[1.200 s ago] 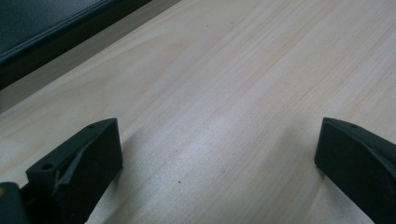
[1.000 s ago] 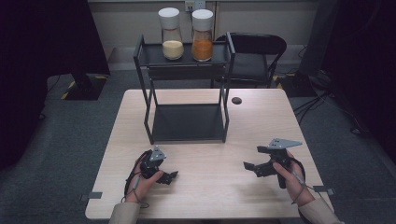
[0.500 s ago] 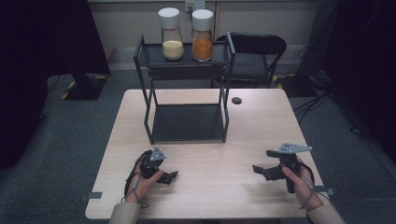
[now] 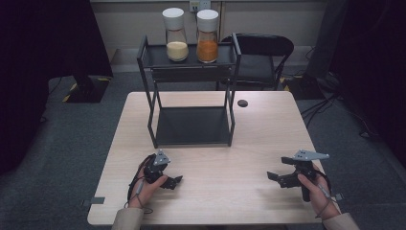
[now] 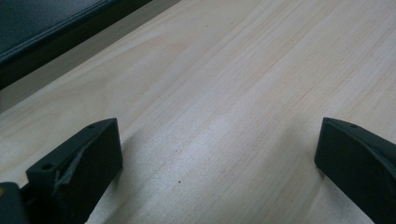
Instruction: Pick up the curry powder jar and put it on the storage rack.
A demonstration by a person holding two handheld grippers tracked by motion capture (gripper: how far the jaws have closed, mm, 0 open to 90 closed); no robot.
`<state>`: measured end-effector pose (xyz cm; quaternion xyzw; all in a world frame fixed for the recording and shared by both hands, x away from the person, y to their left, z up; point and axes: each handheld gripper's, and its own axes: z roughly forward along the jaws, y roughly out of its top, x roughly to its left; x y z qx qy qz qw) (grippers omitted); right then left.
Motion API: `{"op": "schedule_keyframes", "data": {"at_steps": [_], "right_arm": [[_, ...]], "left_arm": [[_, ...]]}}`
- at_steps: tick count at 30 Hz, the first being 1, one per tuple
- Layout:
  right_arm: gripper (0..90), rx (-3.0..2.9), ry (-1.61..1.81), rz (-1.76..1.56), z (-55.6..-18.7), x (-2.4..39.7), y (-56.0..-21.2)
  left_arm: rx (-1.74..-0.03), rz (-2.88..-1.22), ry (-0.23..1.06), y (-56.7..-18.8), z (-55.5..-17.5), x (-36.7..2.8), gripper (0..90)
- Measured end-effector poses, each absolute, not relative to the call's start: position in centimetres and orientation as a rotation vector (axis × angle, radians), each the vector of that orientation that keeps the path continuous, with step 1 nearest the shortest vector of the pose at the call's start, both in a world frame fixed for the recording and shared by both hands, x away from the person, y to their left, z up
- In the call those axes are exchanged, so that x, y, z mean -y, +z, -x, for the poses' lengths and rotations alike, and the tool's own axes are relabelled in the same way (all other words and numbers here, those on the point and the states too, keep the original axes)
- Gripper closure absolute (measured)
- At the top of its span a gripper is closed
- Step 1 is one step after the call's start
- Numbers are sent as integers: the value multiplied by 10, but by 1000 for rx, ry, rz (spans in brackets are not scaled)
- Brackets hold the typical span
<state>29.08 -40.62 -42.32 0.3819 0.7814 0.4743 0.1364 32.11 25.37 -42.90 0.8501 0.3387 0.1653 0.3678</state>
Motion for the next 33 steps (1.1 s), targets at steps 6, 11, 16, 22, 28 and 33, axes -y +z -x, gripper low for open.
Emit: {"op": "schedule_keyframes", "data": {"at_steps": [6, 11, 16, 22, 28, 33], "right_arm": [[12, -2253, 1358, -1123, -287, 413, -425], [12, -2254, 1351, -1125, -285, 417, -426], [12, -2253, 1339, -1138, -282, 421, -429], [12, -2250, 1332, -1148, -279, 426, -431], [12, -2250, 1323, -1161, -276, 430, -432], [12, -2251, 1315, -1165, -274, 433, -434]], "left_arm": [[-870, -2183, 424, -429, -321, -254, 2], [-870, -2183, 425, -429, -321, -254, 2], [-870, -2183, 424, -429, -321, -254, 2], [-870, -2184, 424, -429, -321, -254, 2], [-870, -2184, 424, -429, -321, -254, 2], [-870, -2184, 425, -429, -321, -254, 2]]}}
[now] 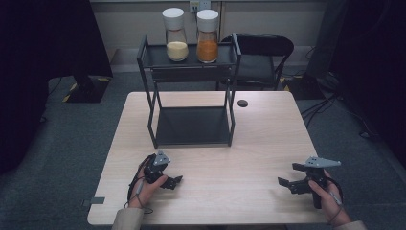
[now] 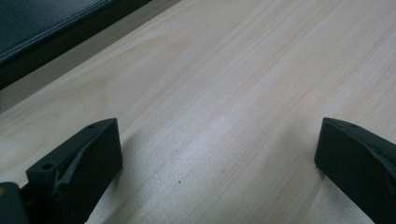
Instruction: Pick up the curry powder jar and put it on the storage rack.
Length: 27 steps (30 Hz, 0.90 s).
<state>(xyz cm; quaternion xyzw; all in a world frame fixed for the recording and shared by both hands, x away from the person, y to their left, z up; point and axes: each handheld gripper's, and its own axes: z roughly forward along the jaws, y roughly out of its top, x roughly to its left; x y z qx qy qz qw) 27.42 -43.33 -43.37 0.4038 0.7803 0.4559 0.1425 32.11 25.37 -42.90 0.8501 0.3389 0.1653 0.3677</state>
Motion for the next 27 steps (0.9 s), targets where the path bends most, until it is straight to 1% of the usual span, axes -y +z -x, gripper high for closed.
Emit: {"op": "schedule_keyframes", "data": {"at_steps": [27], "right_arm": [[12, -2265, 1252, -1188, -258, 455, -440]], "left_arm": [[-872, -2182, 423, -429, -321, -254, 2]]}}
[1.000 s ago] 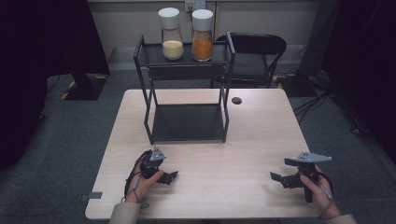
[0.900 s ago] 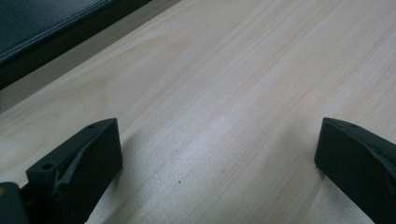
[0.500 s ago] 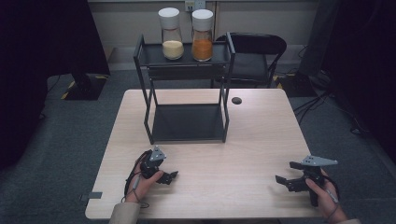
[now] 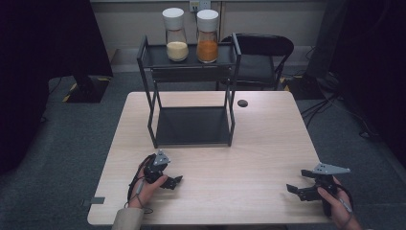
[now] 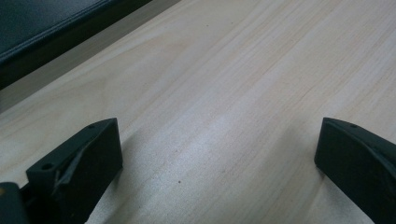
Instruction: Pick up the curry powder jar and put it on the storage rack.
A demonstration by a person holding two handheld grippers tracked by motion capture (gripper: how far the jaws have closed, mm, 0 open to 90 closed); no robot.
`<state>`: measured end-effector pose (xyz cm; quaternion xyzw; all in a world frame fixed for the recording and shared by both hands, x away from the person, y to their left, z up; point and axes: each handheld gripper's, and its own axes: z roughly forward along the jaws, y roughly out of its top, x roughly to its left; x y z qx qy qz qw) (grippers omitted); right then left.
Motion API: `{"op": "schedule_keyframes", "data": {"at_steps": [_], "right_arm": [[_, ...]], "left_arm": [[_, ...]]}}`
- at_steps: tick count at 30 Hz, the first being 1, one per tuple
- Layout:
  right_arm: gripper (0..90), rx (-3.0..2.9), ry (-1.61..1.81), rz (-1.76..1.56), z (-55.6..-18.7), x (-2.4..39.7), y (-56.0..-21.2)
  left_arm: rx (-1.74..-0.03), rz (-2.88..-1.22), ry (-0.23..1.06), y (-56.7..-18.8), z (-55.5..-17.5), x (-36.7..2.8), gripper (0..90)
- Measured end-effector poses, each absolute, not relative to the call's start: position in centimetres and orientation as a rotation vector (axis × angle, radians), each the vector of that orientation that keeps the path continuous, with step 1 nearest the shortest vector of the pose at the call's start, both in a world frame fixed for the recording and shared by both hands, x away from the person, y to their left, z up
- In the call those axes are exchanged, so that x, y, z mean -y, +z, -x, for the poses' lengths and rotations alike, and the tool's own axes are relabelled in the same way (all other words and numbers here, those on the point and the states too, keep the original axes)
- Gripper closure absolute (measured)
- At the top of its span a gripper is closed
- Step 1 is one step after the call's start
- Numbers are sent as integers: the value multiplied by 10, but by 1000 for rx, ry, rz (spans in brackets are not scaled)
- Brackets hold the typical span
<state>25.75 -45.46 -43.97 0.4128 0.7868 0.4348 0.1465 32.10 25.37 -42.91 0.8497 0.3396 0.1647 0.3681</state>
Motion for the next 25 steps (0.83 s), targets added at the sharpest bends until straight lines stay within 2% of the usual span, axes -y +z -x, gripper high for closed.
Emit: {"op": "schedule_keyframes", "data": {"at_steps": [25], "right_arm": [[16, -2330, 1116, -1120, -243, 468, -436]], "left_arm": [[-870, -2183, 424, -429, -321, -254, 2]]}}
